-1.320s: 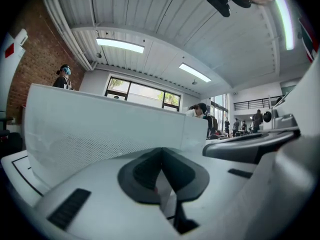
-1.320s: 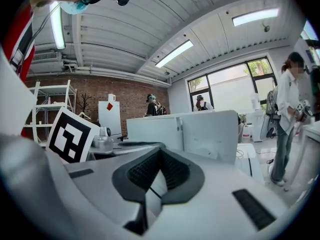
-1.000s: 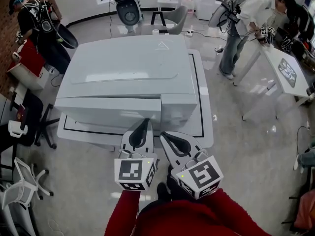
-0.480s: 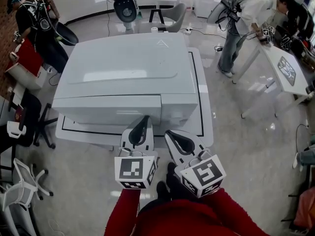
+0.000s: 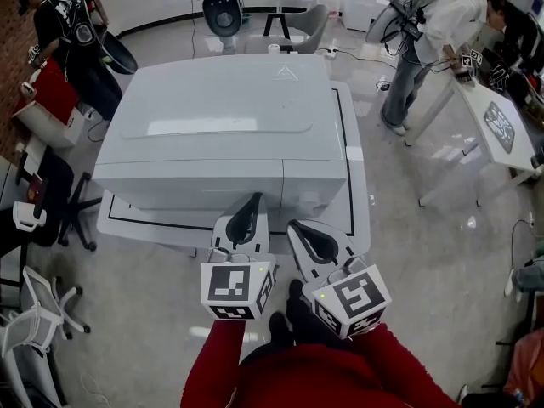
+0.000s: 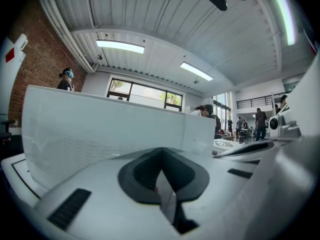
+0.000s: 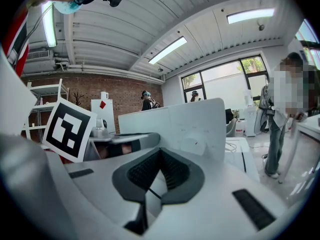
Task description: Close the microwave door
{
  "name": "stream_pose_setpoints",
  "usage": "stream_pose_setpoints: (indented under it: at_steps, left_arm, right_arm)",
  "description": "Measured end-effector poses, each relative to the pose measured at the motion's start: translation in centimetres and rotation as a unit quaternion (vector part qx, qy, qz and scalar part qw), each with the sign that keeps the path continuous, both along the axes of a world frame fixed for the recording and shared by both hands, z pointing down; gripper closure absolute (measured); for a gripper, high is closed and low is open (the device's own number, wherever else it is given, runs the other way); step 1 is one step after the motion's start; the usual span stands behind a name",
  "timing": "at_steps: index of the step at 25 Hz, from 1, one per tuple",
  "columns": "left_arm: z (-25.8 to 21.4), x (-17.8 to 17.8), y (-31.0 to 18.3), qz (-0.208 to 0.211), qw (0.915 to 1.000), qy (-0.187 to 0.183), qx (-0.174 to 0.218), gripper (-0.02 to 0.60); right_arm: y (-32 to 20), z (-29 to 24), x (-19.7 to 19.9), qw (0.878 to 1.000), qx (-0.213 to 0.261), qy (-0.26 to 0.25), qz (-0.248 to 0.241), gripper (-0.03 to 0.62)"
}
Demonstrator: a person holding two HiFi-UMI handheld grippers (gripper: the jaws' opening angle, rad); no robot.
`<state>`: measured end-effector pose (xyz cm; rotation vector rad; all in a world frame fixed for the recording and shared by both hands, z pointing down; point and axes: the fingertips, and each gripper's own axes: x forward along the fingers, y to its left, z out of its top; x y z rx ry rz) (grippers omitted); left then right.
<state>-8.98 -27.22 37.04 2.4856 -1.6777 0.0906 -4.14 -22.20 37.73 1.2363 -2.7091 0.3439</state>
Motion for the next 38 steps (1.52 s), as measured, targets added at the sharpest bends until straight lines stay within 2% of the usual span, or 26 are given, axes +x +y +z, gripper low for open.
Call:
stream_pose_setpoints:
  at_steps: [2,10,15,20,24,29,32,38]
  left_arm:
    - [0.0,-0.2,0.0,-0.003,1.0000,0.009,0.001,0.572]
    - [-0.1,0.0,0.0,-0.004,1.0000,0.005,0.008,0.572]
    - [-0.5,-0.2,0.9,0.018,0.9996,0.016,0.017,0.572]
    - [-2.0,-0.6,3.0,0.053,0.9973,0.030,0.040,0.572]
    - [-2.8,-1.2,5.5,0.070,0.9961,0.028,0.046,0.572]
    - [-2.6,-2.4,9.1,0.077,0.9959,0.034,0.035,0.572]
    - [-2.1,-3.1,11.0,0.078,0.9961,0.033,0.027,0.572]
    - [-1.5,-4.3,13.4,0.072,0.9970,0.015,0.025,0.572]
  right_arm:
    - [0.0,-0.3,0.0,1.000,0.003,-0.002,-0.001,0.582]
    - [0.2,-0.1,0.6,1.000,-0.001,-0.004,0.000,0.582]
    - [-0.1,-1.3,2.0,1.000,0.017,-0.011,0.013,0.582]
    - [0.1,-2.2,4.3,0.999,0.023,-0.014,0.034,0.582]
    - [1.2,-2.7,5.0,0.999,0.032,-0.026,0.025,0.582]
    - [3.1,-3.4,4.9,0.998,0.056,-0.037,0.009,0.582]
    - [4.7,-2.5,5.0,0.999,0.023,-0.030,0.008,0.582]
    - [6.4,-2.0,5.2,0.999,0.030,-0.037,0.007,0.582]
